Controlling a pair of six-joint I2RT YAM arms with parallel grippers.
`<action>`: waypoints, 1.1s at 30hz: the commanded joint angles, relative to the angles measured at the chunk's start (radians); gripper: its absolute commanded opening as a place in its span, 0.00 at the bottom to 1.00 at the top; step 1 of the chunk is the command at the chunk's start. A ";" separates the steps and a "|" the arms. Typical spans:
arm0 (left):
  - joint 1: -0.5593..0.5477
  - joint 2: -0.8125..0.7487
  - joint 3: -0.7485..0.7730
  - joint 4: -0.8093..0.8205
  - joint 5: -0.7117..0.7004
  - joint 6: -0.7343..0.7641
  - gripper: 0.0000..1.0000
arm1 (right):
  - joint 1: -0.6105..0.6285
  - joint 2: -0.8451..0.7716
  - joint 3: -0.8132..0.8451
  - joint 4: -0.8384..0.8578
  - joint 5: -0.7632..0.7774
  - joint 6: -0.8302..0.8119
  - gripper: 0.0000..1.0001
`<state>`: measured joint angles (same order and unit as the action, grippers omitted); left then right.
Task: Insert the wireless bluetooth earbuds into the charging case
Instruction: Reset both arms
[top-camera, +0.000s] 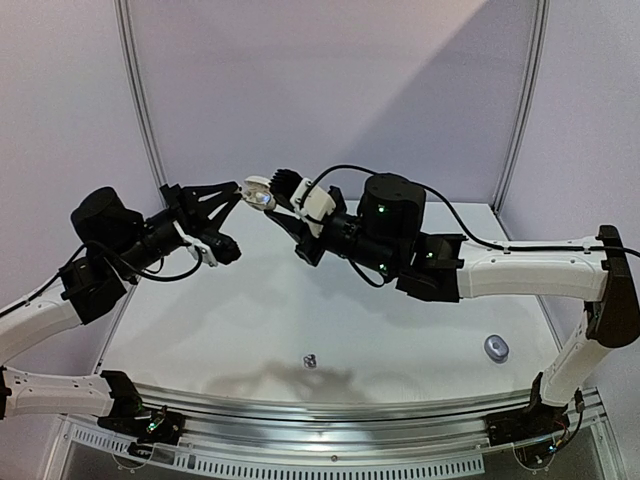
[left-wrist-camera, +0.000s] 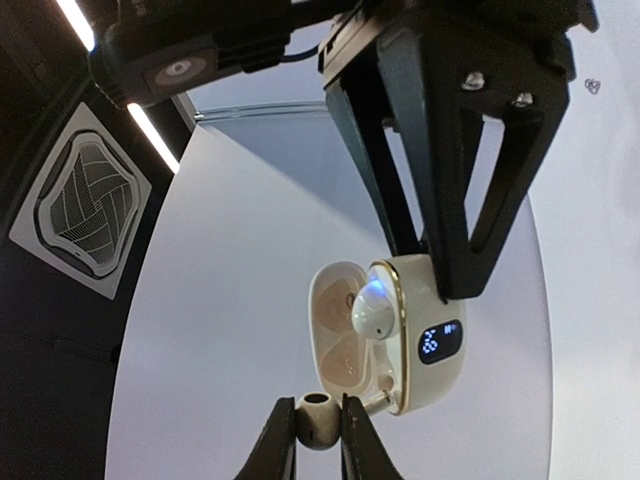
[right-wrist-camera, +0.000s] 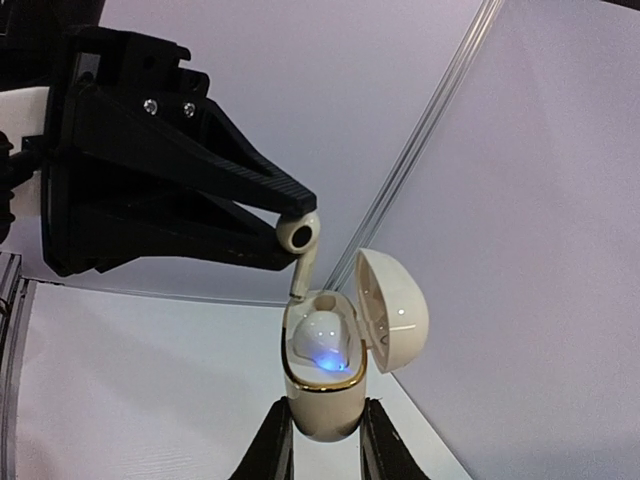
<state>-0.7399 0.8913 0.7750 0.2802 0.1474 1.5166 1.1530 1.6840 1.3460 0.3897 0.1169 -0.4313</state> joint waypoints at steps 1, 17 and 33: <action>-0.019 0.006 -0.006 0.061 0.015 0.039 0.00 | 0.014 -0.024 0.008 0.014 -0.015 -0.006 0.00; -0.021 0.019 0.042 -0.056 -0.011 0.045 0.00 | 0.016 -0.014 0.040 -0.022 -0.022 -0.034 0.00; -0.023 0.035 0.075 -0.156 -0.025 0.190 0.00 | 0.028 -0.014 0.055 -0.046 -0.022 -0.061 0.00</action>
<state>-0.7448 0.9104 0.8196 0.2035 0.1364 1.6306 1.1610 1.6840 1.3628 0.3546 0.0986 -0.4786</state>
